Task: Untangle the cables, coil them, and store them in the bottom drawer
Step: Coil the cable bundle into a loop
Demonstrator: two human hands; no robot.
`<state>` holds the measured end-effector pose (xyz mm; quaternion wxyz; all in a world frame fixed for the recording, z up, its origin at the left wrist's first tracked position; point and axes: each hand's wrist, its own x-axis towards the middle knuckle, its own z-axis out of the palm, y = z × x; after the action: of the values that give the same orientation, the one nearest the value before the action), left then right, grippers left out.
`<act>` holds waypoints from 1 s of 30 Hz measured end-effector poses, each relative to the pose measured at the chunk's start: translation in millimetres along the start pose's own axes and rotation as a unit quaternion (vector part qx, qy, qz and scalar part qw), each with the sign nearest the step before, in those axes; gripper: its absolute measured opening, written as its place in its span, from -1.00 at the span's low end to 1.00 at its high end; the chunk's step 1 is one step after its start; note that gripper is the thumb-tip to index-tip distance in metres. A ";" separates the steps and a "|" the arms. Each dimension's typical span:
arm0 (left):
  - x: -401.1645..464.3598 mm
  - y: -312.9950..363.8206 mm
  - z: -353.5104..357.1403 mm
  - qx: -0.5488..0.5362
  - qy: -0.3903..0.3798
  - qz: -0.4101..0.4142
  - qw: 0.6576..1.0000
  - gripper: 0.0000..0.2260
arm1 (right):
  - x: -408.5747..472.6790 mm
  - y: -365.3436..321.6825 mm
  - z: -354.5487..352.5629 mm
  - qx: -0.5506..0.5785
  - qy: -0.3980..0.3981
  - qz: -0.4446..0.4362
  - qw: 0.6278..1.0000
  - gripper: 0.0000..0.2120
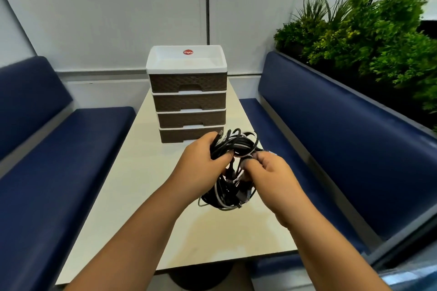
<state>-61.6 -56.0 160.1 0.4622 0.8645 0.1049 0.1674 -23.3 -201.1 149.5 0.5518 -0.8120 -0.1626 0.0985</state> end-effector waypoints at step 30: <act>-5.1 22.9 -4.0 -0.263 0.064 -0.056 0.961 -0.87 | -34.9 -10.6 -23.9 -0.184 -0.024 -0.066 0.980 -0.70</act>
<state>-67.3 -67.3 180.3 0.6743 0.6925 0.1350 0.2180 -49.3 -231.3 167.5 0.3942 -0.8846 -0.2445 0.0491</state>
